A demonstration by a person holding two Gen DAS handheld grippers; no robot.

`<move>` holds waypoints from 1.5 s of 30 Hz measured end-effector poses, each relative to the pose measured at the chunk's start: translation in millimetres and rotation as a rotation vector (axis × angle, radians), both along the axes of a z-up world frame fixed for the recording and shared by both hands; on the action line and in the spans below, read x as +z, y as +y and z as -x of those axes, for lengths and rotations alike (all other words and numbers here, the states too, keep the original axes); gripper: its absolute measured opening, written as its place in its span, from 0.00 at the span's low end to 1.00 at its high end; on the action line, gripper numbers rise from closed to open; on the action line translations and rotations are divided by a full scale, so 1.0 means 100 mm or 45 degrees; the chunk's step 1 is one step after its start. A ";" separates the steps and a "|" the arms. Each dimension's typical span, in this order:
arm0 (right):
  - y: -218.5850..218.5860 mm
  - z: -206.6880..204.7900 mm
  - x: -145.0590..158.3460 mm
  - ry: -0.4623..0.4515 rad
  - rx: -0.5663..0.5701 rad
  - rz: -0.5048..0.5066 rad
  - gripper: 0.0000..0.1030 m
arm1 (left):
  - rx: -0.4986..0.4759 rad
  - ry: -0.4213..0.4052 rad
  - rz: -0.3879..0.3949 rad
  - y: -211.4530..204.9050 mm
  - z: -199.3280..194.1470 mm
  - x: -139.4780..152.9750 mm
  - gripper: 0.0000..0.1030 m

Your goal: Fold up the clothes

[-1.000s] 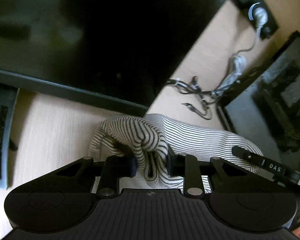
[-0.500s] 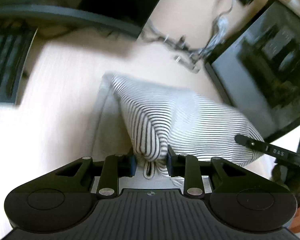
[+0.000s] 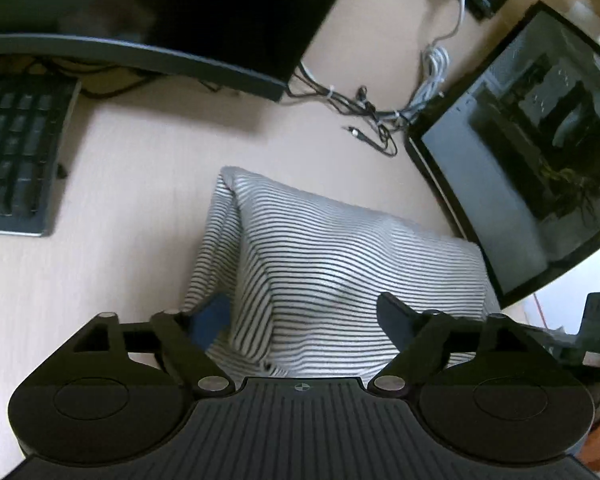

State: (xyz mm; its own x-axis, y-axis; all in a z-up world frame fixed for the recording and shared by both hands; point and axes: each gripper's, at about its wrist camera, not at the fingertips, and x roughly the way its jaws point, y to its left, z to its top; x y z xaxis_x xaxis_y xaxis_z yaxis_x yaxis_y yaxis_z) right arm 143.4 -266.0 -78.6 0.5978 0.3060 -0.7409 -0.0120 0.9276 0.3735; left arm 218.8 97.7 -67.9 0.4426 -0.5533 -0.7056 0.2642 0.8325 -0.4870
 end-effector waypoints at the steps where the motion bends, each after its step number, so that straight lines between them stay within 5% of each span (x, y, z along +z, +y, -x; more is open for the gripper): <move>1: 0.04 0.00 -0.04 0.006 -0.015 0.018 0.56 | -0.005 0.024 -0.006 -0.06 -0.05 -0.07 0.84; 2: 0.09 -0.01 -0.06 -0.004 -0.029 0.049 0.43 | -0.007 0.054 -0.014 -0.10 -0.09 -0.15 0.81; 4: 0.17 -0.03 -0.01 -0.047 -0.034 0.105 0.17 | -0.010 0.098 -0.039 -0.19 -0.13 -0.31 0.54; 5: 0.18 -0.04 0.07 -0.076 -0.032 0.103 0.16 | -0.001 0.078 -0.047 -0.22 -0.13 -0.31 0.51; 6: 0.18 -0.03 0.16 -0.107 -0.023 0.087 0.16 | -0.001 0.066 -0.043 -0.22 -0.13 -0.26 0.33; 7: 0.17 -0.01 0.26 -0.137 -0.013 0.067 0.15 | -0.003 0.052 -0.038 -0.22 -0.13 -0.21 0.26; 9: 0.13 0.06 0.47 -0.189 0.015 -0.006 0.15 | -0.013 -0.003 0.000 -0.12 -0.05 -0.03 0.25; 13: 0.14 0.25 0.61 -0.211 0.047 -0.049 0.15 | -0.049 -0.095 0.004 0.00 0.18 0.25 0.25; 19: 0.12 0.26 0.00 0.014 -0.004 0.000 0.22 | 0.001 0.088 -0.107 0.05 0.21 -0.26 0.36; 21: 0.11 0.27 0.00 0.016 -0.004 0.016 0.32 | 0.010 0.075 -0.084 0.09 0.22 -0.27 0.39; 23: 0.08 0.26 0.16 -0.046 -0.002 0.097 0.61 | 0.027 0.050 -0.100 0.11 0.24 -0.18 0.45; 29: 0.05 0.21 0.66 -0.305 -0.015 0.279 1.00 | 0.028 -0.094 -0.080 0.14 0.36 0.21 0.59; 35: 0.25 -0.16 0.68 -0.367 0.182 0.198 1.00 | -0.119 -0.058 0.011 -0.12 0.51 0.33 0.62; 40: 0.29 -0.60 0.27 -0.177 0.269 0.155 1.00 | -0.206 0.173 0.061 -0.33 0.50 -0.03 0.66; 45: 0.24 -0.56 0.05 -0.130 0.257 0.231 0.99 | -0.147 0.227 0.103 -0.39 0.29 -0.12 0.71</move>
